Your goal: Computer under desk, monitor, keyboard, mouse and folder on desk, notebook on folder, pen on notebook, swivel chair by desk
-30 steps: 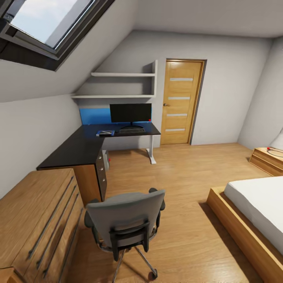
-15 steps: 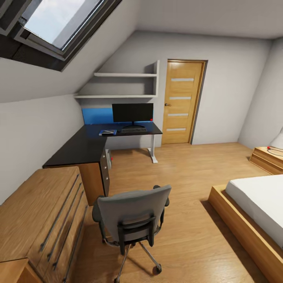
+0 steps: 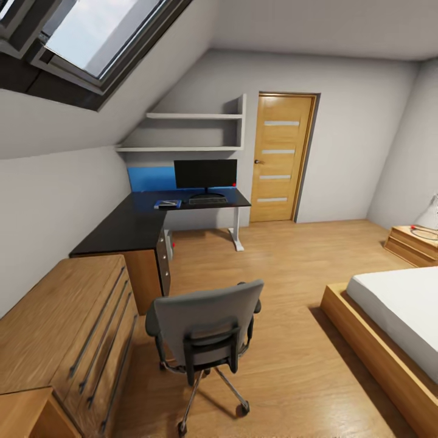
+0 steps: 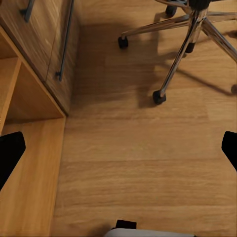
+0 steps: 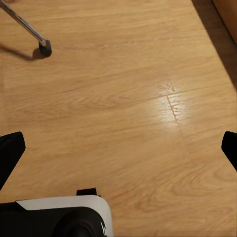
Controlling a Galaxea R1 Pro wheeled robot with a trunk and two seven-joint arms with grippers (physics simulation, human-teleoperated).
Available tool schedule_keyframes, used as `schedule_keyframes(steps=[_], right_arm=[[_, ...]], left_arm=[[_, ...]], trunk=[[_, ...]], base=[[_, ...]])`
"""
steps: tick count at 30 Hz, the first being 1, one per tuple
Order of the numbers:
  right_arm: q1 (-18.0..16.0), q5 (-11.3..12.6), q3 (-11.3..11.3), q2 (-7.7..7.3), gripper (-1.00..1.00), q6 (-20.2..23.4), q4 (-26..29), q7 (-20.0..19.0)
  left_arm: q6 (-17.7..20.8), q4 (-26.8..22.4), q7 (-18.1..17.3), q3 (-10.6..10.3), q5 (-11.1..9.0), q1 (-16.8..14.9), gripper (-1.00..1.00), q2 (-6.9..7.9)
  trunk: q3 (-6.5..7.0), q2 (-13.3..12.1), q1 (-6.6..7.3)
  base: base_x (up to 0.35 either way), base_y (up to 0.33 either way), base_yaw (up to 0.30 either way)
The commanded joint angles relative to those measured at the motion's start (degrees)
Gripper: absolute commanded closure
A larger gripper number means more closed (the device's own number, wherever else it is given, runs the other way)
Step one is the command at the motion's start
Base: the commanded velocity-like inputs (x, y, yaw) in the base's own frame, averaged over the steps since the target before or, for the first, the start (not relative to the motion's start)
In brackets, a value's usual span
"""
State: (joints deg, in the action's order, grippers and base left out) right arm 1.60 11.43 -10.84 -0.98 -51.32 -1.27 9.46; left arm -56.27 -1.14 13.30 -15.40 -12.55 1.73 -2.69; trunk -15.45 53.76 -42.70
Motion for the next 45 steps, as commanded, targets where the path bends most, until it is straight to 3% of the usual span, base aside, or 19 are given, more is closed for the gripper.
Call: schedule_keyframes(steps=[1,22,32,38,45], right_arm=[[0.0,0.4,-0.5,0.01,-1.00,-0.2,0.0,0.1],[0.0,0.4,-0.5,0.01,-1.00,-0.2,0.0,0.0],[0.0,0.3,-0.4,-0.09,-1.00,-0.2,0.0,-4.0],[0.0,0.3,-0.4,-0.17,-1.00,0.6,0.0,-4.4],[0.0,0.3,-0.3,-0.19,-1.00,3.5,0.7,-4.4]], left_arm=[[-0.1,-0.1,0.1,-0.5,-0.5,0.0,-1.00,-0.01],[-0.1,-0.1,0.1,-0.5,-0.5,0.0,-1.00,0.06],[-0.5,-0.2,0.2,-0.4,-0.5,0.0,-1.00,0.01],[-0.2,-0.2,0.3,-0.5,-0.5,0.0,-1.00,-0.33],[-0.2,-0.2,0.5,-0.4,-0.5,0.0,-1.00,-0.38]], trunk=[[-0.05,0.0,0.00],[-0.05,0.0,0.00],[-0.05,0.0,0.00],[-0.05,0.0,0.00],[-1.30,2.9,-1.53]], base=[[-0.182,0.000,0.000],[-0.048,0.000,0.000],[0.000,0.000,0.000],[0.000,0.000,0.000],[0.000,0.000,0.000]])
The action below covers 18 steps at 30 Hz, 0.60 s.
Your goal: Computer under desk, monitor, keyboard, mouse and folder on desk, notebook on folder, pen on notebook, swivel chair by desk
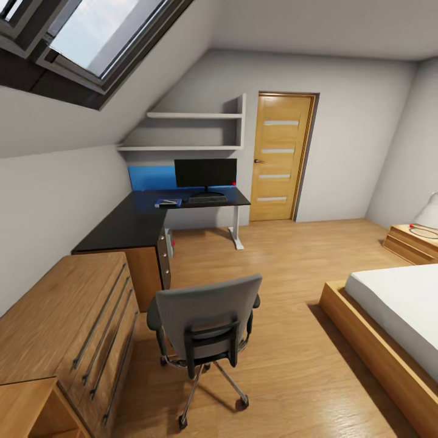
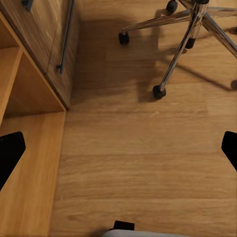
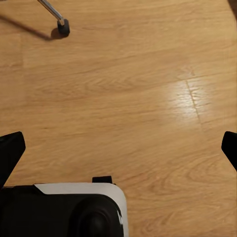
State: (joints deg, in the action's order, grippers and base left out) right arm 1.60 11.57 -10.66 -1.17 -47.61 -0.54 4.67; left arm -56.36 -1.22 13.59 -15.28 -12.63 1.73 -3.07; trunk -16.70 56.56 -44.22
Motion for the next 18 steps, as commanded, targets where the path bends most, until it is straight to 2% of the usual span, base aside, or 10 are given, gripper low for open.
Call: schedule_keyframes(steps=[1,4,6,9,11,12,13,14,15,18], right_arm=[[0.0,0.2,-0.5,0.01,-1.00,0.0,0.1,0.3],[0.0,0.2,-0.5,0.02,-1.00,0.1,0.2,0.3],[0.0,0.1,-0.5,-0.03,-1.00,0.2,0.5,0.3],[0.0,0.1,-0.5,-0.21,-1.00,0.4,2.4,0.4],[0.0,0.1,-0.5,-0.25,-1.00,0.5,3.5,0.6],[0.0,0.1,-0.5,-0.28,-1.00,0.8,6.0,0.8],[0.0,0.1,-0.5,-0.29,-1.00,0.9,6.6,0.8],[0.0,0.1,-0.5,-0.29,-1.00,1.0,7.8,0.9],[-0.2,0.1,-0.5,-0.25,-1.00,2.3,10.4,0.9],[-0.6,0.1,-0.5,-0.28,-1.00,5.4,11.7,0.9]], left_arm=[[-0.1,-0.1,0.2,-0.5,-0.5,0.0,-1.00,0.00],[0.2,-0.1,0.2,-0.1,-0.5,0.0,-1.00,0.02],[1.6,-0.1,0.2,1.0,-0.9,0.0,-1.00,0.05],[7.8,-2.6,0.2,3.1,-2.1,0.0,-1.00,0.03],[10.9,-5.3,0.2,3.5,-2.4,0.0,-1.00,0.05],[17.5,-11.7,0.4,4.0,-3.3,0.0,-1.00,0.07],[19.2,-13.2,0.4,4.1,-3.5,0.0,-1.00,0.07],[22.6,-16.3,0.4,4.2,-3.9,0.0,-1.00,0.08],[30.5,-23.5,0.5,4.3,-4.4,0.1,-1.00,0.08],[36.1,-27.7,0.5,4.3,-4.6,0.1,-1.00,-0.11]], trunk=[[-0.23,0.4,-0.23],[-0.77,1.7,-0.89],[-1.12,2.5,-1.33],[-1.66,3.7,-1.99],[-2.02,4.5,-2.43],[-2.20,4.9,-2.65],[-2.38,5.3,-2.87],[-2.56,5.7,-3.09],[-2.74,6.1,-3.31],[-3.28,7.3,-3.97]], base=[[0.000,0.000,0.000],[0.000,0.000,0.000],[0.000,0.000,0.000],[0.000,0.000,0.000],[0.000,0.000,0.000],[0.000,0.000,0.000],[0.000,0.000,0.000],[0.000,0.000,-0.007],[0.000,0.000,-0.105],[0.000,0.000,-0.138]])
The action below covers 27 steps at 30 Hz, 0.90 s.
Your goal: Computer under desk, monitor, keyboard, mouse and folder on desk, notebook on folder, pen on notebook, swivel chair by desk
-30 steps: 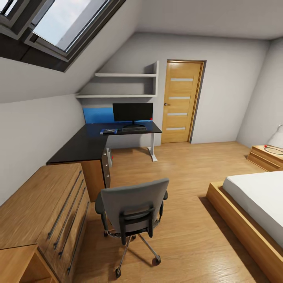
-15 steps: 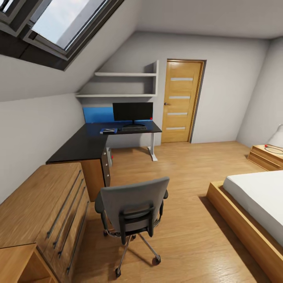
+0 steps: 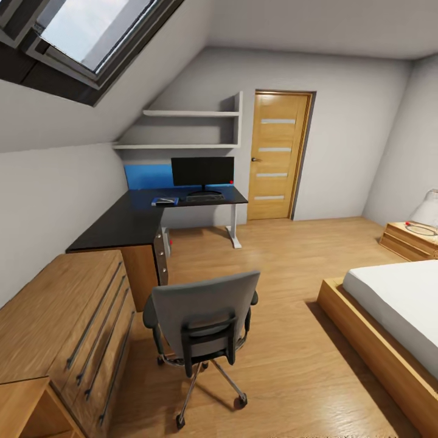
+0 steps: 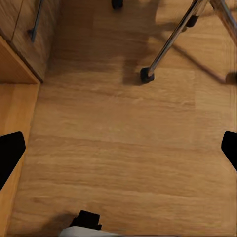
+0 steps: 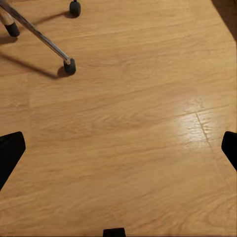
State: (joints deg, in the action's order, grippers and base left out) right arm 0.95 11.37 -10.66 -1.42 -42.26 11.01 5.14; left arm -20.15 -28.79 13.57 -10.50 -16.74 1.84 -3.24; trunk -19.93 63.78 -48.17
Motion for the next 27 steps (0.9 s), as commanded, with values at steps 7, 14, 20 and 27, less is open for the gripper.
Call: schedule_keyframes(steps=[7,14,20,27], right_arm=[[-8.7,0.2,-0.5,-0.01,-1.00,4.7,5.0,0.5],[-15.2,0.4,-0.4,0.12,-1.00,4.9,3.1,0.5],[-16.0,0.5,-0.5,0.33,-1.00,4.7,-0.2,0.5],[-16.1,0.6,-0.2,0.07,-1.00,4.3,-1.2,0.5]], left_arm=[[11.0,-2.9,1.2,-0.4,-0.7,-11.0,-1.00,-3.42],[11.3,0.9,0.9,-0.3,-2.5,-12.5,-1.00,-4.03],[8.4,5.4,0.5,-0.2,-5.6,-12.7,-1.00,-3.93],[6.1,6.2,0.6,-0.3,-6.1,-12.7,-1.00,-3.98]], trunk=[[-1.31,2.9,-1.55],[-2.56,5.7,-3.09],[-3.64,8.1,-4.41],[-4.90,10.9,-5.94]], base=[[0.000,0.000,-0.009],[0.000,0.000,0.000],[0.000,0.000,0.000],[0.000,0.000,0.000]])
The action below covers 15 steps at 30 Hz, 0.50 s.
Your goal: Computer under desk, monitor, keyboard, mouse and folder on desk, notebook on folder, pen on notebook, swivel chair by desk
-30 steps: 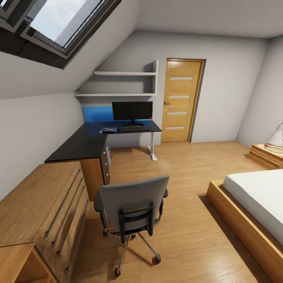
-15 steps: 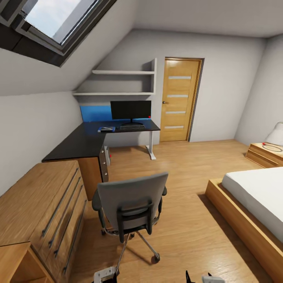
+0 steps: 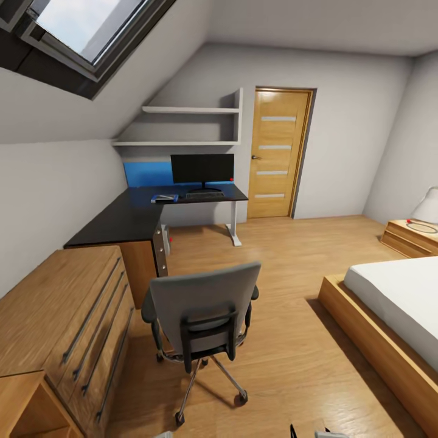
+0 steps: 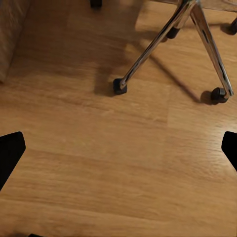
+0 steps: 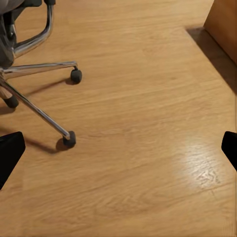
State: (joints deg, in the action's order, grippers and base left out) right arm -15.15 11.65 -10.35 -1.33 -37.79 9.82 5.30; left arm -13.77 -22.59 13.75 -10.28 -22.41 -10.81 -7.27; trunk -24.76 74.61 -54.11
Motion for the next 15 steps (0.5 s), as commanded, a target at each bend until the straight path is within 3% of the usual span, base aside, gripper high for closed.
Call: schedule_keyframes(steps=[1,6,15], right_arm=[[0.0,0.3,-0.5,-0.07,-1.00,-0.1,0.0,0.3],[-0.1,0.3,-0.5,-0.50,-1.00,-0.1,-0.2,0.3],[-0.1,0.4,-0.5,-0.41,-1.00,0.0,-0.5,0.3]], left_arm=[[-0.3,0.0,0.4,-0.5,-0.4,0.0,-1.00,0.02],[-0.6,0.1,0.5,-0.5,-0.4,0.0,-1.00,0.02],[-0.6,0.8,0.4,-0.8,-0.2,-0.1,-1.00,-0.28]], trunk=[[-0.25,0.5,-0.23],[-1.20,2.5,-1.32],[-3.20,6.1,-3.30]], base=[[0.000,0.000,0.000],[0.000,0.000,0.071],[0.000,0.000,0.214]])
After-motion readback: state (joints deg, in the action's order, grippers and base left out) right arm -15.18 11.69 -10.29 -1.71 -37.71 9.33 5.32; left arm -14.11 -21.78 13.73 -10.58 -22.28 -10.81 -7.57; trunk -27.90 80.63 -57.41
